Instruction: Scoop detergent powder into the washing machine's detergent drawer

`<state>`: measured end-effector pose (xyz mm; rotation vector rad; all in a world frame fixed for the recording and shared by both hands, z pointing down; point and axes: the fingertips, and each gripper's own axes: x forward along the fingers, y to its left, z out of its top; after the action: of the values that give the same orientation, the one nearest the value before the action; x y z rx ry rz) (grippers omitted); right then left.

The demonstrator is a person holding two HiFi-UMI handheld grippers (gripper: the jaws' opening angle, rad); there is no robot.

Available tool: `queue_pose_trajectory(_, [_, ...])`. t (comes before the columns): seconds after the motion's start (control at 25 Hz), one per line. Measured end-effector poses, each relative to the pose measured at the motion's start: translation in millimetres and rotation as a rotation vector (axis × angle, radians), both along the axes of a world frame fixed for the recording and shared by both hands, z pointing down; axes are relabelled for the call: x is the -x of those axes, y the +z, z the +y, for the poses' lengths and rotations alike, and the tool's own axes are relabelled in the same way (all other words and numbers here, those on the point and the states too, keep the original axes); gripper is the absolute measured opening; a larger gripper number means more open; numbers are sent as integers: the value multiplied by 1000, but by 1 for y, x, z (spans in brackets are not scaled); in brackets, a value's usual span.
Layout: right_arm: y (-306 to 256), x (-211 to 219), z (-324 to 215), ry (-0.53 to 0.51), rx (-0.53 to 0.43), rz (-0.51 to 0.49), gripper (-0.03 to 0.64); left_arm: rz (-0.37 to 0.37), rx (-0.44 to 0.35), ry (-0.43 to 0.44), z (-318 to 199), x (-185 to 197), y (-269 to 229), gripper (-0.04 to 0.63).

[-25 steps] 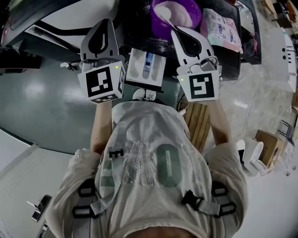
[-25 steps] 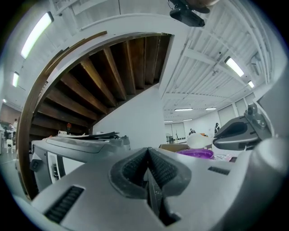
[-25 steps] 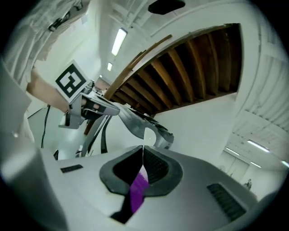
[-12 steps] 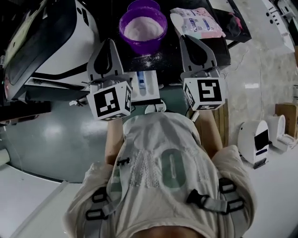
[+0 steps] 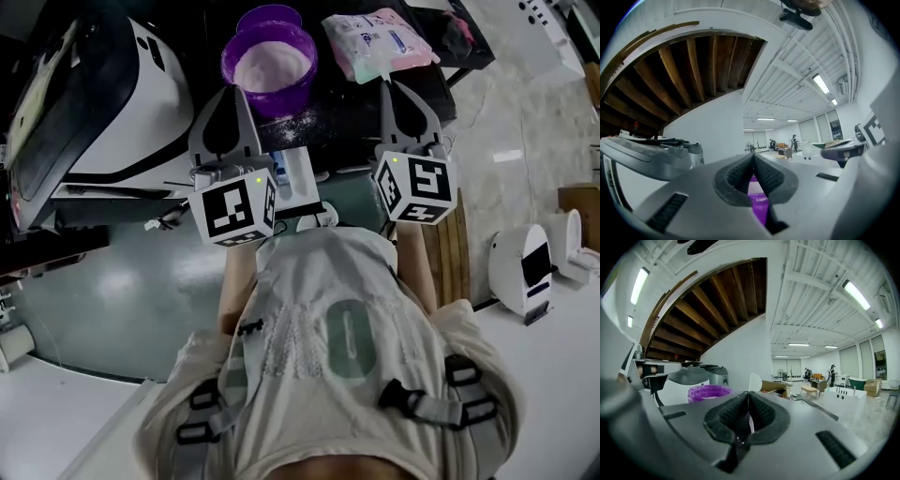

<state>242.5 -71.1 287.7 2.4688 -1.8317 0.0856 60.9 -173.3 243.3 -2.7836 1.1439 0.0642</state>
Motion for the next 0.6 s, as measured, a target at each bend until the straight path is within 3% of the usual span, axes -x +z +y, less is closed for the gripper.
queue_pose_trajectory(0.6, [1,4,-9,-9,23,27,11,11,6,-4,-10,3,0,20])
